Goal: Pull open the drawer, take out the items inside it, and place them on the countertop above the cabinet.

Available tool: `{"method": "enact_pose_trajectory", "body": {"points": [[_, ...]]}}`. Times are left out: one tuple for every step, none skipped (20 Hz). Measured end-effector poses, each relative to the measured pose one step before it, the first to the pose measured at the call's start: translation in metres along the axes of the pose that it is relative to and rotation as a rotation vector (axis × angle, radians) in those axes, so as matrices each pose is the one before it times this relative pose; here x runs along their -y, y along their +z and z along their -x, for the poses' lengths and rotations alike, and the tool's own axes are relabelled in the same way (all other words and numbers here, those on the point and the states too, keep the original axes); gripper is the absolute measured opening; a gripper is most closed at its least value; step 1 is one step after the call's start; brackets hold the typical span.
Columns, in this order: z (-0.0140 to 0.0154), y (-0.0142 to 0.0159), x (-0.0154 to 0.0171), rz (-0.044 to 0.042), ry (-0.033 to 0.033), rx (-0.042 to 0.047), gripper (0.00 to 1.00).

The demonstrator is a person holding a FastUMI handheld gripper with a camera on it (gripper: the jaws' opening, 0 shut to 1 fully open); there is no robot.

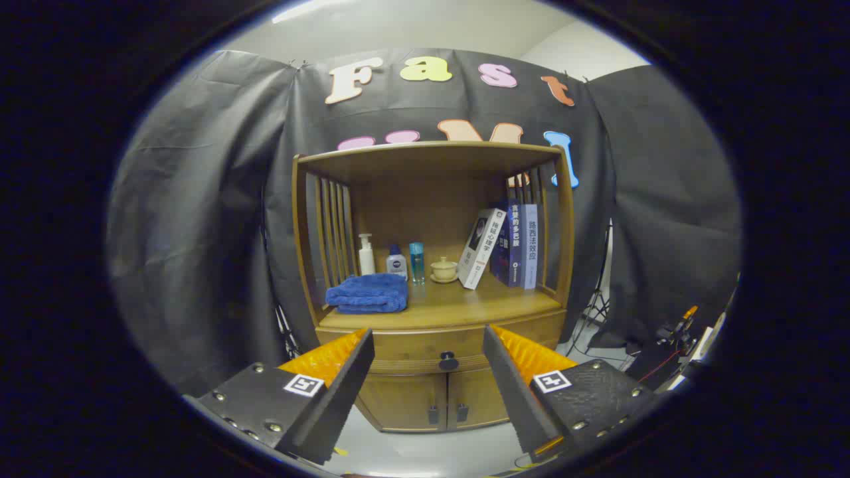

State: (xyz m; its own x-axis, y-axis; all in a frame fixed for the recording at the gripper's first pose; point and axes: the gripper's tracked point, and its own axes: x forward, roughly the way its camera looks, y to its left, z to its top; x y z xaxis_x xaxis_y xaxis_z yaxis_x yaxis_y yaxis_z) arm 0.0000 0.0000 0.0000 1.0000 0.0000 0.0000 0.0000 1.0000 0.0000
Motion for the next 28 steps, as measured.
{"method": "enact_pose_trajectory", "body": {"points": [[0.00061, -0.00005, 0.00066, 0.00908, 0.00039, -0.00041, 0.99], [0.00107, -0.00162, 0.00063, 0.00646, -0.00028, 0.00098, 0.99], [-0.00069, -0.00317, 0.00201, 0.00296, -0.00166, 0.00267, 0.99], [-0.00054, -0.00514, -0.00040, -0.00015, 0.00646, -0.00283, 0.99], [-0.00176, -0.00635, 0.00167, -0.00273, -0.00110, -0.00684, 0.99], [-0.00089, -0.00499, 0.00204, 0.00177, -0.00392, -0.00738, 0.99], [-0.00264, -0.00593, 0.00161, 0.00283, 0.00064, -0.00835, 0.99], [-0.00092, -0.00465, -0.00052, 0.00305, 0.00330, -0.00665, 0.99], [-0.00231, -0.00471, 0.00209, 0.00170, -0.00091, -0.00554, 0.99], [-0.00143, -0.00368, 0.00158, -0.00327, -0.00031, -0.00377, 0.99], [-0.00139, -0.00469, 0.00040, -0.00621, 0.00316, -0.00279, 0.99], [-0.00144, -0.00276, 0.00118, -0.00640, 0.00057, -0.00232, 0.99], [-0.00006, -0.00392, -0.00001, -0.00125, 0.00211, -0.00205, 0.99], [-0.00036, -0.00167, 0.00069, 0.00322, -0.00129, -0.00278, 0.99], [-0.00074, -0.00234, 0.00141, 0.00350, -0.00364, -0.00179, 0.99], [-0.00033, -0.00157, 0.00019, -0.00096, -0.00111, -0.00303, 0.99], [-0.00151, -0.00115, -0.00083, -0.00456, 0.00233, -0.00031, 0.99], [-0.00107, -0.00009, -0.00105, -0.00597, 0.00186, 0.00098, 0.99], [-0.00076, -0.00135, 0.00048, -0.00469, -0.00098, 0.00117, 0.99], [-0.00107, -0.00056, -0.00040, -0.00162, -0.00062, -0.00228, 0.99], [-0.00075, -0.00266, 0.00078, 0.00319, -0.00282, -0.00296, 0.99], [0.00019, -0.00177, 0.00001, 0.00817, -0.00116, -0.00276, 0.99], [-0.00106, -0.00125, 0.00004, 0.00526, -0.00168, 0.00069, 0.99], [-0.00101, -0.00052, -0.00069, -0.00057, 0.00342, 0.00027, 0.99], [-0.00088, -0.00122, -0.00066, -0.00147, 0.00098, -0.00157, 0.99], [-0.00095, -0.00104, 0.00029, 0.00010, -0.00124, -0.00009, 0.99], [-0.00101, -0.00098, -0.00087, 0.00206, 0.00238, 0.00003, 0.99], [-0.00049, -0.00092, -0.00043, 0.00225, 0.00081, -0.00129, 0.99]]}}
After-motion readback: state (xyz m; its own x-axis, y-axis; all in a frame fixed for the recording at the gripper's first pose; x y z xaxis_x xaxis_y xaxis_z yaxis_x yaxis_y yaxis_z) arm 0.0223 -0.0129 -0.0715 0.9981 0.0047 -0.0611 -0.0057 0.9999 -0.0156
